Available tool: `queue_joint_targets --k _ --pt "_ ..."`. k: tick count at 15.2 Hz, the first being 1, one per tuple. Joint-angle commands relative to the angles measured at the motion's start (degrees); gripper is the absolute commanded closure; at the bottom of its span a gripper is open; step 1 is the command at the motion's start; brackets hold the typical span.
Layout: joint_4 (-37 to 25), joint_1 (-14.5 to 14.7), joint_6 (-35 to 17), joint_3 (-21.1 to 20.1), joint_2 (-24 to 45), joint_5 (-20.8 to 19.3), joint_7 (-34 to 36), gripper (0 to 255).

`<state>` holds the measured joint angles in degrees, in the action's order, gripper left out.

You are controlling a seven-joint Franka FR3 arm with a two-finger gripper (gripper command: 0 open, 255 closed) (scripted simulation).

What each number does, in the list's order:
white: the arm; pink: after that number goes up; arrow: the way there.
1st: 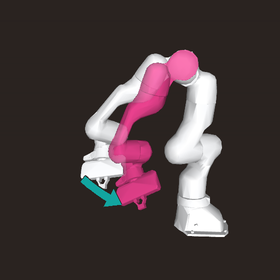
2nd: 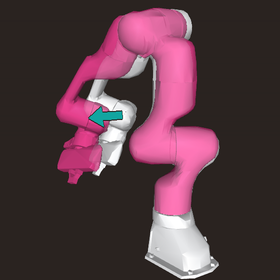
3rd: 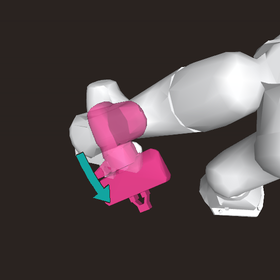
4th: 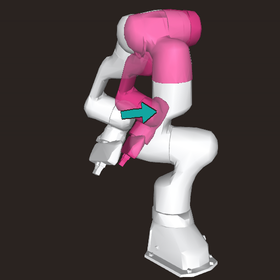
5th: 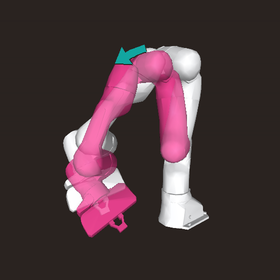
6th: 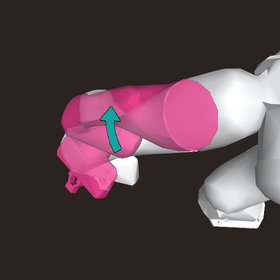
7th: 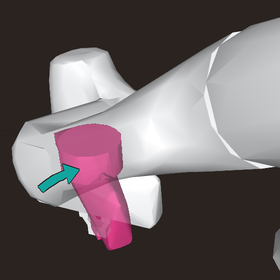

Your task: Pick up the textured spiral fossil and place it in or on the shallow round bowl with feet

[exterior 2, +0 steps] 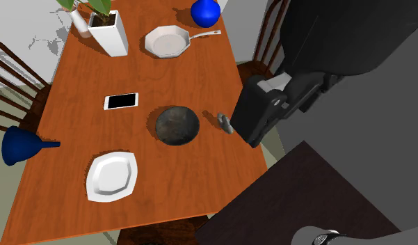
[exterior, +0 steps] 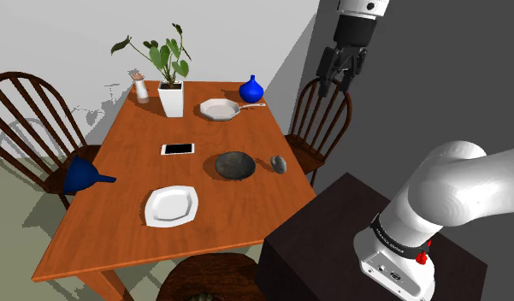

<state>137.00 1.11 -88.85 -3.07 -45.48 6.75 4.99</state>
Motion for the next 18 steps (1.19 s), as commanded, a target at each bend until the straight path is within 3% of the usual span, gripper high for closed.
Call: queue_joint_targets --k 1,10,18 --pt "0.0 0.0 0.0 0.0 0.0 0.0 0.0 0" --pt "8.9 -1.8 -18.2 -0.2 9.7 -2.7 -1.8 0" --pt "11.5 -3.9 -35.0 -0.2 24.1 -5.7 -2.3 0"
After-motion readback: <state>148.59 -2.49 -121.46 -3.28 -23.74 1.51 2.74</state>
